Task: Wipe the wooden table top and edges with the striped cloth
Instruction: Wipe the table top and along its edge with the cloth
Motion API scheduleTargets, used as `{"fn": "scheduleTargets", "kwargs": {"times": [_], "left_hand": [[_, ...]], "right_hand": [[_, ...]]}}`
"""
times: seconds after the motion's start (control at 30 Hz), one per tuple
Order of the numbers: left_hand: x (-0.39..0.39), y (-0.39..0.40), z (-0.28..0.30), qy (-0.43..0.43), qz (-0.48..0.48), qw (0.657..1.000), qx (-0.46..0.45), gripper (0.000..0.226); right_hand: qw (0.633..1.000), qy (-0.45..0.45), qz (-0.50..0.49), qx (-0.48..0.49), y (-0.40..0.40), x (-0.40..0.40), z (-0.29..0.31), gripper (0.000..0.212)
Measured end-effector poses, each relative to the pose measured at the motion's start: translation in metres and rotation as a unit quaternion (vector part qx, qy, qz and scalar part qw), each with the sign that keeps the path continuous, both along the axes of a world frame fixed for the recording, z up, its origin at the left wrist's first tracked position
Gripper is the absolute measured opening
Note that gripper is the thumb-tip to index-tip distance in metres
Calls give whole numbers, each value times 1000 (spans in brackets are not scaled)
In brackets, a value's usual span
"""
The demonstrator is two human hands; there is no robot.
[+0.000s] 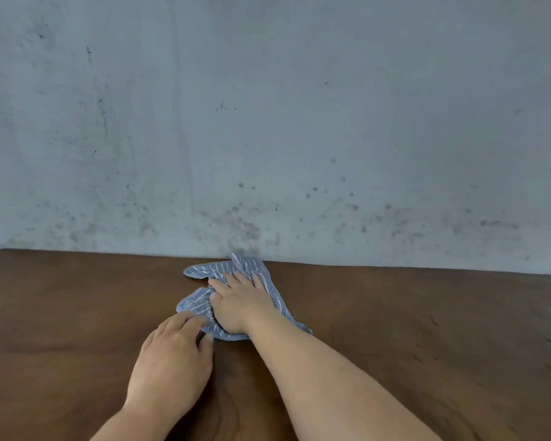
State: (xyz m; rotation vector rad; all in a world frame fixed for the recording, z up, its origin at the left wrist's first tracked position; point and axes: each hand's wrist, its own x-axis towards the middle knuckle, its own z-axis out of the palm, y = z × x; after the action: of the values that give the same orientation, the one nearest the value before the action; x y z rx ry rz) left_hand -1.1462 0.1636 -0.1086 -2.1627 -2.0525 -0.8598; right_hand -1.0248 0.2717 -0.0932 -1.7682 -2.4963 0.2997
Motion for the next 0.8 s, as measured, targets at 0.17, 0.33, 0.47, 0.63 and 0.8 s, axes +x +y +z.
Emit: {"fn": "scheduleTargets", "kwargs": {"times": [0.17, 0.33, 0.47, 0.63, 0.8], "left_hand": [[87, 17, 10, -28, -11, 999, -21, 37], [128, 24, 6, 20, 15, 995, -93, 51], [130, 22, 5, 29, 24, 994, -102, 52], [130, 22, 5, 32, 30, 993, -109, 53], [133, 21, 8, 30, 21, 993, -116, 54]], "right_hand": [[999, 7, -51, 3, -1, 111, -1, 53], [992, 5, -124, 7, -5, 245, -2, 52], [980, -71, -187, 19, -16, 355, 5, 49], [919, -55, -390, 34, -37, 445, -2, 51], [845, -25, -534, 2, -43, 369, 2, 61]]}}
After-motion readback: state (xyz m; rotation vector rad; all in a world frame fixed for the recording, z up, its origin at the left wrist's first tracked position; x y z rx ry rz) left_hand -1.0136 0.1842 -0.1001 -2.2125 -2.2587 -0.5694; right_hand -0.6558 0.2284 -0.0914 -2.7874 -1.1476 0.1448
